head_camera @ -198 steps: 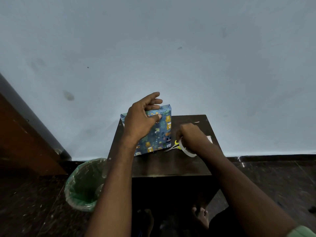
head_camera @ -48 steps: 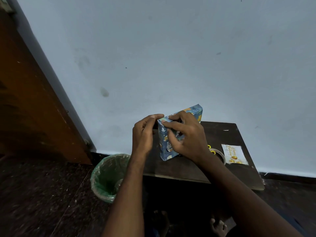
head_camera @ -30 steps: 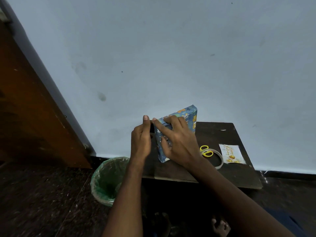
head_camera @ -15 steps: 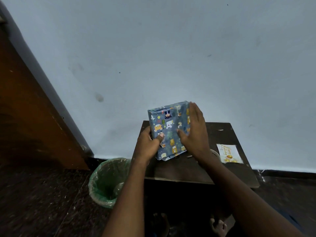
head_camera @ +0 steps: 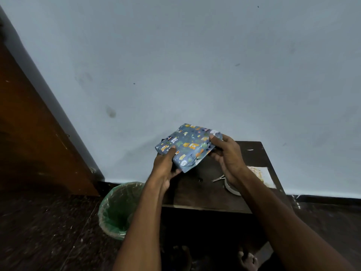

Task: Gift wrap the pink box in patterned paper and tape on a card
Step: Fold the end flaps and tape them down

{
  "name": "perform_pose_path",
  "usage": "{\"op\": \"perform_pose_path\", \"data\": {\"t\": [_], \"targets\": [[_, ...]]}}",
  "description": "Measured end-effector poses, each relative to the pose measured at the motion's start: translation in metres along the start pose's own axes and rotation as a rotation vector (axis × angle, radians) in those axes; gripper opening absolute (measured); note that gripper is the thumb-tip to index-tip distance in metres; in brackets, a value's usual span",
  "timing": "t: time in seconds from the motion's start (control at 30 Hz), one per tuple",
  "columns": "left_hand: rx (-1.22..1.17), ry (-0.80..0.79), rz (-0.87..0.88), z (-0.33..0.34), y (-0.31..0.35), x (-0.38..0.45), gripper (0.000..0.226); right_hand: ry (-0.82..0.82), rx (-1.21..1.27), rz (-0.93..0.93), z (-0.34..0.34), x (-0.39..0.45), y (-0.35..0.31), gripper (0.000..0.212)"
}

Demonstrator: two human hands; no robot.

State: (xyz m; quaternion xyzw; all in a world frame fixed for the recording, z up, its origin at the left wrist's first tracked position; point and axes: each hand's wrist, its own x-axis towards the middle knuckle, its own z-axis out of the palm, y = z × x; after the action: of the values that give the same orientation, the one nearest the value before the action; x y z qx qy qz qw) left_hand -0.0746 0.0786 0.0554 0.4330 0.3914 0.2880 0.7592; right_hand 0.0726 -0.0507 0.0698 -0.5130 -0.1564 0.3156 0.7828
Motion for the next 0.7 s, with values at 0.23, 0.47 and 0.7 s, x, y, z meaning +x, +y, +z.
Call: {"op": "perform_pose_path", "data": {"t": [0.23, 0.47, 0.7], "targets": [[0.198, -0.122, -0.059, 0.025, -0.013, -0.018, 0.038, -0.028, -0.154, -0.132, 0.026, -0.025, 0.009, 0.077], [0.656, -0.182, -0.04, 0.031, -0.015, -0.022, 0.057, -0.027, -0.645, -0.418, 0.017, -0.022, -0.011, 0.074], [0.816, 0.337, 0.624, 0.026, -0.002, -0.017, 0.035, -0.028, -0.554, -0.492, 0.009, -0.02, -0.027, 0.063]]}}
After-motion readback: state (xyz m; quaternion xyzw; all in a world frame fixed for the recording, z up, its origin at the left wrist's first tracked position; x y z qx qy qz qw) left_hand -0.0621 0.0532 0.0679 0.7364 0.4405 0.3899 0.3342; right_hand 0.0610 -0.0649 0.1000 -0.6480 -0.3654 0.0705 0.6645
